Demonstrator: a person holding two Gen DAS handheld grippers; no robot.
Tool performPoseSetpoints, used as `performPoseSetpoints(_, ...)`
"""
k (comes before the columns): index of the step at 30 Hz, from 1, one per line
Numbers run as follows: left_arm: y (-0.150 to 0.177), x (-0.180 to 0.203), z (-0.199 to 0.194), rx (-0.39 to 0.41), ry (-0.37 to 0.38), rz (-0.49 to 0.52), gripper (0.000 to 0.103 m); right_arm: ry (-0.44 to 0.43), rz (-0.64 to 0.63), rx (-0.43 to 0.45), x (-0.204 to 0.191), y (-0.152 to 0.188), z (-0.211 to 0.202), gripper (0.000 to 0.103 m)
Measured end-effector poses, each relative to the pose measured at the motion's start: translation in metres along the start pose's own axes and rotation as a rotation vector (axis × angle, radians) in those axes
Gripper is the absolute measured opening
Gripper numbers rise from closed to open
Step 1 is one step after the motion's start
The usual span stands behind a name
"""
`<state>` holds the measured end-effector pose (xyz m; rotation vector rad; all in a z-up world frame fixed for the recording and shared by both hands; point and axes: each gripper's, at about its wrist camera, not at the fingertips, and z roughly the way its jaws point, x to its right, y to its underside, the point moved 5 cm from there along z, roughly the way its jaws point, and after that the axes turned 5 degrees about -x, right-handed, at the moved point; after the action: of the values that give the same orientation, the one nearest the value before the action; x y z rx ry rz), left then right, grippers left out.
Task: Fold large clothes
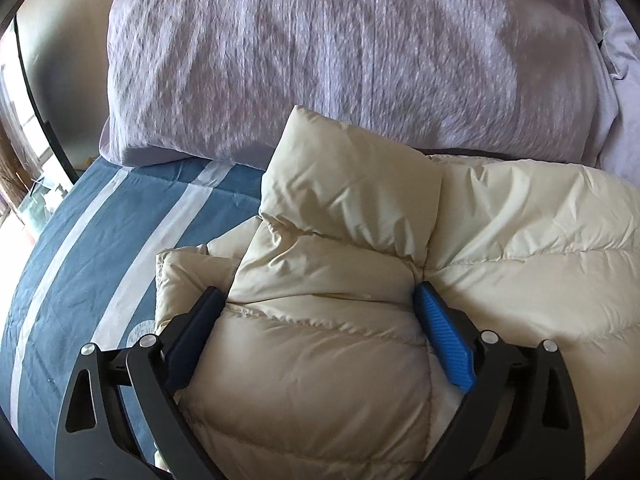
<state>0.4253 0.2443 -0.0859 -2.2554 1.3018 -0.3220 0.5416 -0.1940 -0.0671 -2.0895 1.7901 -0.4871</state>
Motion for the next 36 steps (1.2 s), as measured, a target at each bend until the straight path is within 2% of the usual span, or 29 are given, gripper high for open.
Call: performPoseSetpoints(36,-0.0033,0.0001,0.0031,-0.018,0.001,0.005,0.102,-0.001,0.009,0.014,-0.0008,-0.0001,0.0012,0.092)
